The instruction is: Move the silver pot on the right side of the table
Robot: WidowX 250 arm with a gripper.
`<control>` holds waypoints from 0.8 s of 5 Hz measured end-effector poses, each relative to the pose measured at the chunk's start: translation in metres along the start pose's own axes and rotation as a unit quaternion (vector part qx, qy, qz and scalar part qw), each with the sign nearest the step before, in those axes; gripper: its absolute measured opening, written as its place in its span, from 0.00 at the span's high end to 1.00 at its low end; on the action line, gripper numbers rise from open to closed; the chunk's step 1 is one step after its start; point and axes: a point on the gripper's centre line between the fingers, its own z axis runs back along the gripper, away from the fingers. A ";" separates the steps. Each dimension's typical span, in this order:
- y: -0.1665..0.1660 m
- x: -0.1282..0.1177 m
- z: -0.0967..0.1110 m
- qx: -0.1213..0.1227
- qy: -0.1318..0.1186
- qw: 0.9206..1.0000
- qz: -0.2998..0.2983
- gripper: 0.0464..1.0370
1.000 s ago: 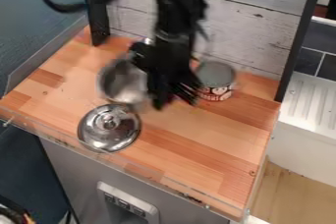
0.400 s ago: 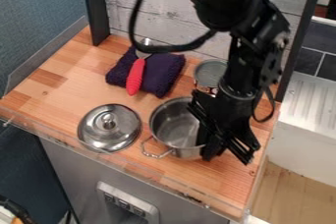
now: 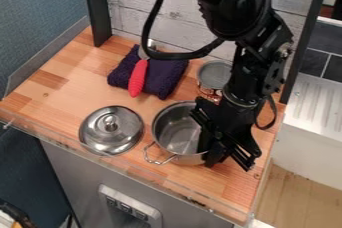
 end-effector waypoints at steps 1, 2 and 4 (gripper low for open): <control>0.000 -0.004 0.017 -0.008 -0.024 1.000 0.011 0.46; 0.009 -0.013 0.051 -0.030 -0.071 0.995 0.061 0.15; 0.032 -0.032 0.073 -0.056 -0.093 0.979 0.171 0.03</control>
